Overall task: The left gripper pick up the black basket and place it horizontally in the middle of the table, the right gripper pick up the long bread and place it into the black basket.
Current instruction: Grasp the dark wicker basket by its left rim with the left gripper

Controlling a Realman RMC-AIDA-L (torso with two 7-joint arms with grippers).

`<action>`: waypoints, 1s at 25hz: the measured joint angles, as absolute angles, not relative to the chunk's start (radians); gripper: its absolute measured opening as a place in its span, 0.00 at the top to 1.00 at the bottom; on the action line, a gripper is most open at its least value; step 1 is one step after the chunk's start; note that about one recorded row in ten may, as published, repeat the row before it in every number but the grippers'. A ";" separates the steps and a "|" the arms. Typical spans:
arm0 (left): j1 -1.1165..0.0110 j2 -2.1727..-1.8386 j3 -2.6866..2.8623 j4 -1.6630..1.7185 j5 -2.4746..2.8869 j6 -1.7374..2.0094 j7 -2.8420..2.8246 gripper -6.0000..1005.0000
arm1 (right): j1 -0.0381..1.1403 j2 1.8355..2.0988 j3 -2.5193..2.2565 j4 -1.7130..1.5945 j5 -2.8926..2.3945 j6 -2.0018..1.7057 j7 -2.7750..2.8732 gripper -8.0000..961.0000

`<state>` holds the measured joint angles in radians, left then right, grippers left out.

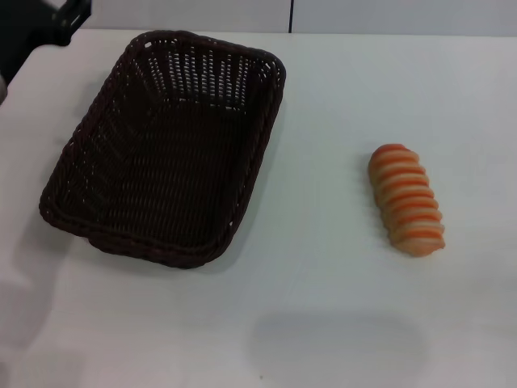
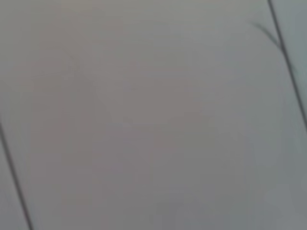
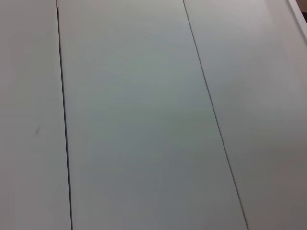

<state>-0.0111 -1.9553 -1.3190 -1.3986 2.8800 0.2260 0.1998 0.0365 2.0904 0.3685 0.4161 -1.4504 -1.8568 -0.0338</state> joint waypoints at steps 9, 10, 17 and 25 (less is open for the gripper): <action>-0.132 -2.005 -1.500 -1.747 2.819 -0.643 0.245 0.23 | 0.033 2.091 0.368 0.411 -1.449 -1.856 -0.034 0.12; -0.150 -2.023 -1.533 -1.762 2.808 -0.710 0.272 0.23 | 0.034 2.091 0.368 0.411 -1.449 -1.856 -0.034 0.12; -0.283 -2.061 -1.702 -1.817 2.754 -1.133 0.331 0.24 | 0.034 2.091 0.360 0.410 -1.448 -1.857 -0.034 0.12; -0.330 -2.064 -1.735 -1.761 2.754 -1.254 0.301 0.24 | 0.034 2.091 0.356 0.412 -1.448 -1.861 -0.034 0.12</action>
